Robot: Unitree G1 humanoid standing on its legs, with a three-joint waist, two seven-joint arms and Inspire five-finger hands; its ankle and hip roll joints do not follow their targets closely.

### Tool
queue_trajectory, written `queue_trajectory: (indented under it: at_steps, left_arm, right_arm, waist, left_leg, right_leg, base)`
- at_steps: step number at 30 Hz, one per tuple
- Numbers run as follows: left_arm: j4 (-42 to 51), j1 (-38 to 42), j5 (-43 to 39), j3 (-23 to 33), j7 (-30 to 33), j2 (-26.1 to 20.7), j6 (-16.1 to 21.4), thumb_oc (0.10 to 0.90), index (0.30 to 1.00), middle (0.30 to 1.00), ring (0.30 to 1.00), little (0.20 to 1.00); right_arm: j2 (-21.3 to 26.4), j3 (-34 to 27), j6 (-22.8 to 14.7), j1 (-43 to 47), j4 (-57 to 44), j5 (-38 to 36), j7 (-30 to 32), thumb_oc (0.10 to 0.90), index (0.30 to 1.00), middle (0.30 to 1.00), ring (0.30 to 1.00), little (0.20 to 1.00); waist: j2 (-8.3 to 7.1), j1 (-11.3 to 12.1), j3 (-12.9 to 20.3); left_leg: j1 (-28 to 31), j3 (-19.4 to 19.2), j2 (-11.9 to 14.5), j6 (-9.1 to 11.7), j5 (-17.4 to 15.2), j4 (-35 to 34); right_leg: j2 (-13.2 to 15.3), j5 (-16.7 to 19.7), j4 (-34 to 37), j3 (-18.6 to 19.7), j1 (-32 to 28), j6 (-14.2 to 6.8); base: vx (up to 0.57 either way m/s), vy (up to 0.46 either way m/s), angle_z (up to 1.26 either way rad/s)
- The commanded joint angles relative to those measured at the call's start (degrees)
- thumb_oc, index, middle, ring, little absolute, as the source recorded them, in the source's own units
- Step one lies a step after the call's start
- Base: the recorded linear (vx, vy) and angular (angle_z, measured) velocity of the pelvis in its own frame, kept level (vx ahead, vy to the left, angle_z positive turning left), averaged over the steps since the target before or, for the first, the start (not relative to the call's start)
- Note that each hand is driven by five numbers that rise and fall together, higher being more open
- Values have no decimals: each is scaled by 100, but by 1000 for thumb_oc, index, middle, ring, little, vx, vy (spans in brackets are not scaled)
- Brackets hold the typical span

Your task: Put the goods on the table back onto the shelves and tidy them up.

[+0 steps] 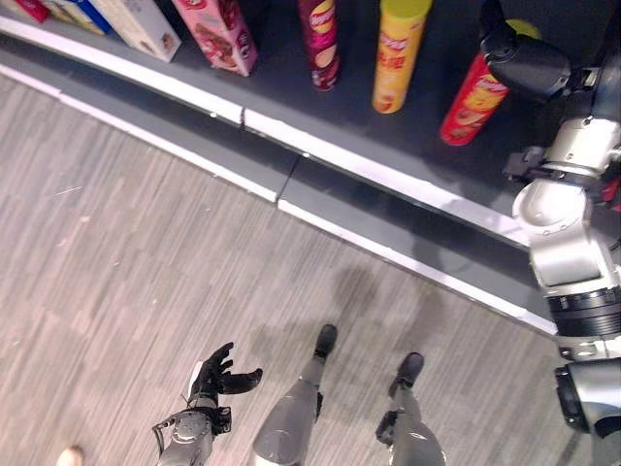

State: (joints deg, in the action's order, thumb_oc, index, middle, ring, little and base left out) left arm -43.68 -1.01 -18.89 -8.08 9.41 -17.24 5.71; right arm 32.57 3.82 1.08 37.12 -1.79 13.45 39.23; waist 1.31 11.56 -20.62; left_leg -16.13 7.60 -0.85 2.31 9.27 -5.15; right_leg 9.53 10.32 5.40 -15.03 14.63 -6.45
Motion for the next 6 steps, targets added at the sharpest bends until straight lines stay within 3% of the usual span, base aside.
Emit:
queue_trajectory:
  at_steps: [1,2,3,6]
  left_arm:
    - [-389,-219,286,-8,99,-339,-36,800,900,900,900,900]
    - [-410,-245,317,64,73,-329,-60,800,900,900,900,900]
    - [-609,-349,466,260,-45,-270,-121,800,900,900,900,900]
    - [-824,-591,623,553,-401,-213,-119,800,900,900,900,900]
  right_arm:
    - [102,71,-978,-262,-339,-26,-478,800,900,900,900,900]
    - [-17,151,-1060,-619,-469,-214,-754,800,900,900,900,900]
    - [-303,246,-1339,-1399,-639,-947,-1508,800,900,900,900,900]
    - [-400,500,-1581,-2866,-790,-2453,-3069,800,900,900,900,900]
  waist:
    - [-160,94,501]
    - [-206,39,540]
    - [-323,-122,667]
    - [-442,-467,885]
  left_leg:
    - [102,-30,218,217,-575,15]
    - [172,-91,257,214,-597,15]
    - [379,-232,325,212,-648,15]
    - [837,-521,421,221,-791,15]
  right_leg:
    - [269,-672,-40,-68,-709,-550]
    - [255,-674,-40,-52,-742,-541]
    - [225,-686,-40,1,-872,-518]
    - [190,-726,-40,133,-1142,-501]
  base:
    - [28,-17,-60]
    - [82,-21,-49]
    - [100,-3,-36]
    - [98,20,-47]
